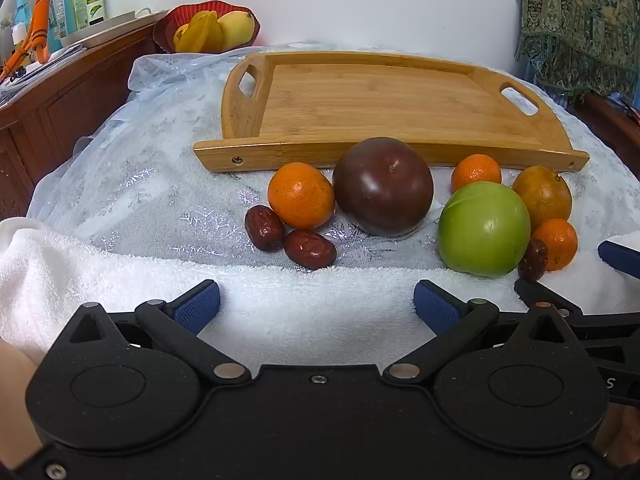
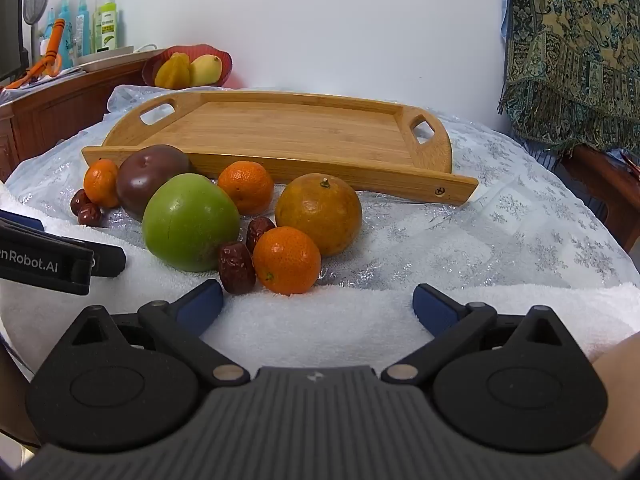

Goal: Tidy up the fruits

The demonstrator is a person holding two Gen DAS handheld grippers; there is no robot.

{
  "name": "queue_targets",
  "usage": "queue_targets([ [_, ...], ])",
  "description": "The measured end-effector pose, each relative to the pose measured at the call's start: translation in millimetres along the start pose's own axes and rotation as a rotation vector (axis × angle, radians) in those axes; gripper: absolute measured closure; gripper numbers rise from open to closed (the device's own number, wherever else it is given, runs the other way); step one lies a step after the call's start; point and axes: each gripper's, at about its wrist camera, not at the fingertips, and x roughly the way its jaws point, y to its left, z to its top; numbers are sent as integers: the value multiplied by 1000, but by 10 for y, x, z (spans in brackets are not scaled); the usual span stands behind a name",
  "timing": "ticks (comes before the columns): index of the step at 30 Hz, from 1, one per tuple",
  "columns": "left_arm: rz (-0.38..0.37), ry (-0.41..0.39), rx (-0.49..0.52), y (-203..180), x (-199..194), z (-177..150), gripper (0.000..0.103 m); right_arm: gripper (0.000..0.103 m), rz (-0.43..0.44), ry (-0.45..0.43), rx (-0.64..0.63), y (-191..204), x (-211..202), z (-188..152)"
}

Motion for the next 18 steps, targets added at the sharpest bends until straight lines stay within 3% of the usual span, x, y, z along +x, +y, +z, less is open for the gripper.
queue_targets([
  [18, 9, 5, 7, -49, 30, 33, 0, 0, 0, 0, -1, -1, 3, 1],
])
